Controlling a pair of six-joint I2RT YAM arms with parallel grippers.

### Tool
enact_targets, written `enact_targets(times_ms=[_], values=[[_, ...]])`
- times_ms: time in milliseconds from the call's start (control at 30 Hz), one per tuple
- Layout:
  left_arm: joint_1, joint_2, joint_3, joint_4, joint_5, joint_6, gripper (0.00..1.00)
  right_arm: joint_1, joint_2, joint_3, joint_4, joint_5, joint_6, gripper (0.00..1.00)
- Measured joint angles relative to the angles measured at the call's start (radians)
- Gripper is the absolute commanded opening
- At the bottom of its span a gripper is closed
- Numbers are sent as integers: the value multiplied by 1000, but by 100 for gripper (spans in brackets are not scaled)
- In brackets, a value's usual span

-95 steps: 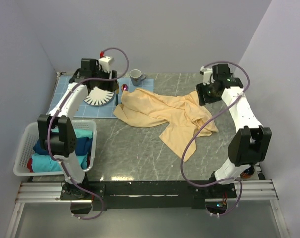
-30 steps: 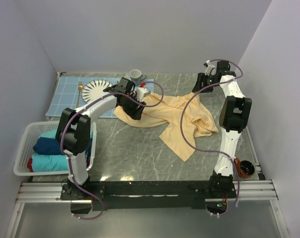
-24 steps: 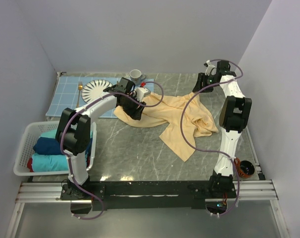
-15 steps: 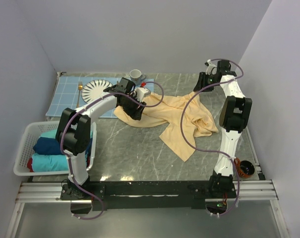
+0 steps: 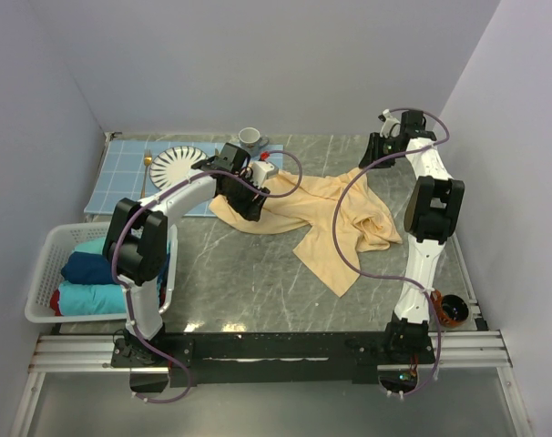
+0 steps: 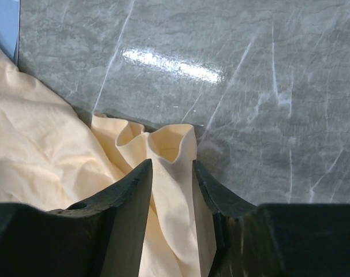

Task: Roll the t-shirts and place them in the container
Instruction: Flatten out the T-shirt at the center of the board.

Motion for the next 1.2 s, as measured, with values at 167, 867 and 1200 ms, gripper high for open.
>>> enact_targets(times_ms=[167,867,1200], values=[[0,0,0,0,-14,0,61,0,2,0,1,-1,2,37],[7,0,26,1,-139,27,61,0,39,38,-24,-66,-44,0],[31,0,58,21,-222,27,64,0,-36,-25,-39,-60,-119,0]])
